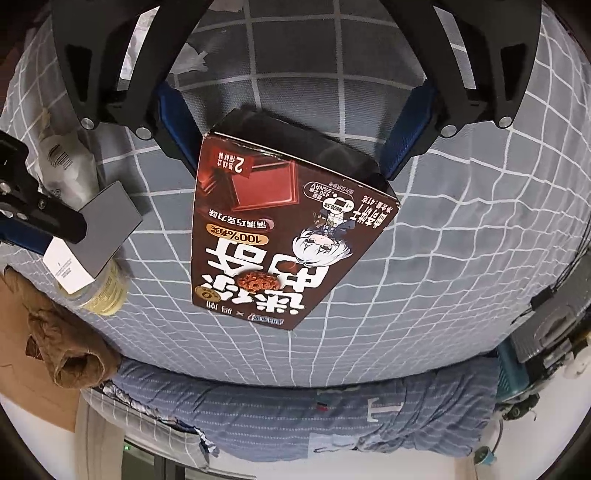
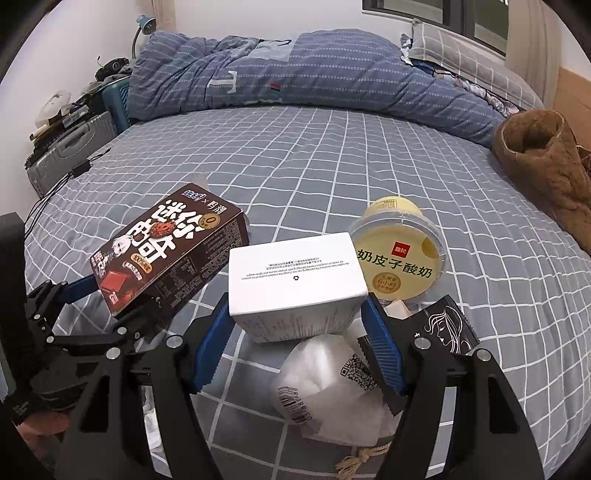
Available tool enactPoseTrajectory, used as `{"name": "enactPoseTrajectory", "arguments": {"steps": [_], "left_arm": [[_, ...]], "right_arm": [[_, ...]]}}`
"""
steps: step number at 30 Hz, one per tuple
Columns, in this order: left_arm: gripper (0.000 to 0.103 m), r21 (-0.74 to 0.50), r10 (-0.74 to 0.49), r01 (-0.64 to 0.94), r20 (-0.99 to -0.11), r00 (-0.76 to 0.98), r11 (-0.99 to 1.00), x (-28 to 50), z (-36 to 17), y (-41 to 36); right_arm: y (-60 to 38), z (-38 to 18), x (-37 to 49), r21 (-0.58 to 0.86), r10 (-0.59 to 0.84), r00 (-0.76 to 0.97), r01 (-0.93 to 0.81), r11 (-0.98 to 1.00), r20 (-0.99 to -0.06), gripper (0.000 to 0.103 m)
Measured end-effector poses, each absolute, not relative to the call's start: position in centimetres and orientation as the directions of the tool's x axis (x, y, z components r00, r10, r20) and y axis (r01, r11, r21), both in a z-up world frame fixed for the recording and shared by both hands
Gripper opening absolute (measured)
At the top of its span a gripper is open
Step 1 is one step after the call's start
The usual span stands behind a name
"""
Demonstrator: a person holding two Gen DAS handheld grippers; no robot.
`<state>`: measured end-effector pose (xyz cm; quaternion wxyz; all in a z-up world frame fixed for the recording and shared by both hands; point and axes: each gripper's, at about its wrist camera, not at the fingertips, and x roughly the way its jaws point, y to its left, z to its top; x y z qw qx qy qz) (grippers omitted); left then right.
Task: Collect trash
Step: 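Grasp the brown snack box with the left tool while the right tool grasps the white box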
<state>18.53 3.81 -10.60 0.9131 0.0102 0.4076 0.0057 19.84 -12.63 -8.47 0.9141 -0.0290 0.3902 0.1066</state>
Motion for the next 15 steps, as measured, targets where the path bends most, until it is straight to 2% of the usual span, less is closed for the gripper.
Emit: {"name": "enactPoseTrajectory", "arguments": {"steps": [15], "left_arm": [[0.09,0.002,0.01,-0.013,-0.721,0.692,1.0,16.5,-8.0,4.4]], "right_arm": [[-12.4,-6.6,17.8,-0.008,0.155,0.698,-0.225,0.974,-0.7,0.067]]}}
